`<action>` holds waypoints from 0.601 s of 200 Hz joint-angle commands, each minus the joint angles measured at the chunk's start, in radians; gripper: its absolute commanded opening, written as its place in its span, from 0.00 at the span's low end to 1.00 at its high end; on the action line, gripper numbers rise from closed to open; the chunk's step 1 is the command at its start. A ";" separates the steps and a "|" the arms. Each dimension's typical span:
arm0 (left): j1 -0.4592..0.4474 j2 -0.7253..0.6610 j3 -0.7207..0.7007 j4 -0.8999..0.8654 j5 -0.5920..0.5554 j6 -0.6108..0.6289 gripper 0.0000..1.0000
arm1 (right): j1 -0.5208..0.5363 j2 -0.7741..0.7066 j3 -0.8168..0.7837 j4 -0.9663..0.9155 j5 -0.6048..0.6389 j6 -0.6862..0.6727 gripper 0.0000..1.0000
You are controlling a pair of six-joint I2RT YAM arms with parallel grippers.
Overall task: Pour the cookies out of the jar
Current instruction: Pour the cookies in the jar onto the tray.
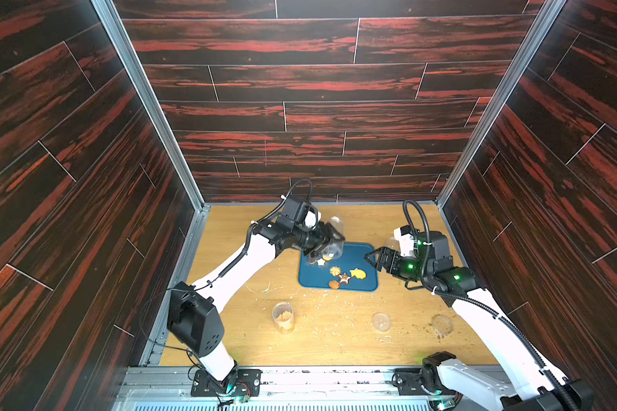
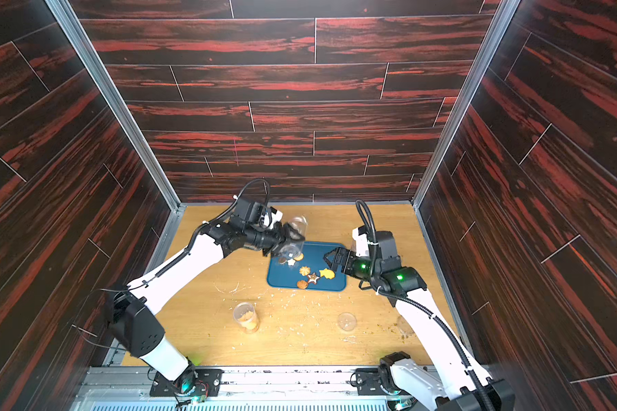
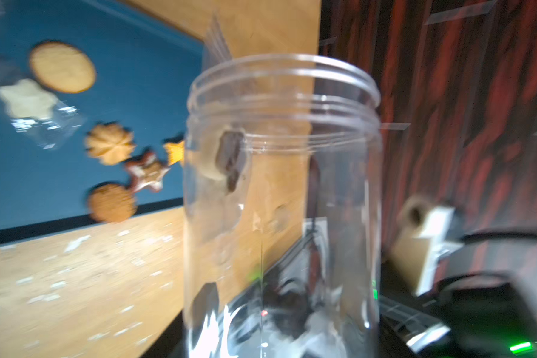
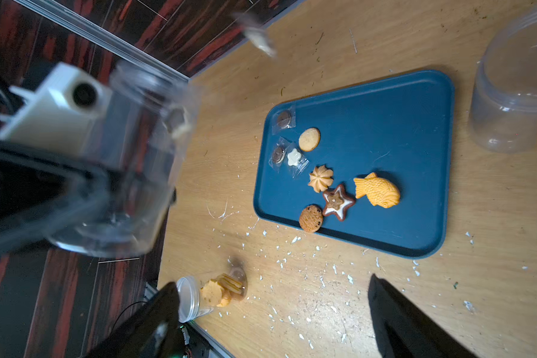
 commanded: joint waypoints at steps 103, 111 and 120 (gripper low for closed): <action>0.046 -0.131 -0.147 -0.101 -0.032 0.295 0.50 | -0.005 0.031 0.055 -0.020 -0.013 -0.047 0.98; 0.047 -0.130 -0.149 -0.090 -0.035 0.294 0.50 | -0.006 0.036 0.056 -0.021 -0.016 -0.046 0.98; 0.047 -0.123 -0.141 -0.088 -0.035 0.298 0.51 | -0.005 0.040 0.060 -0.020 -0.018 -0.044 0.98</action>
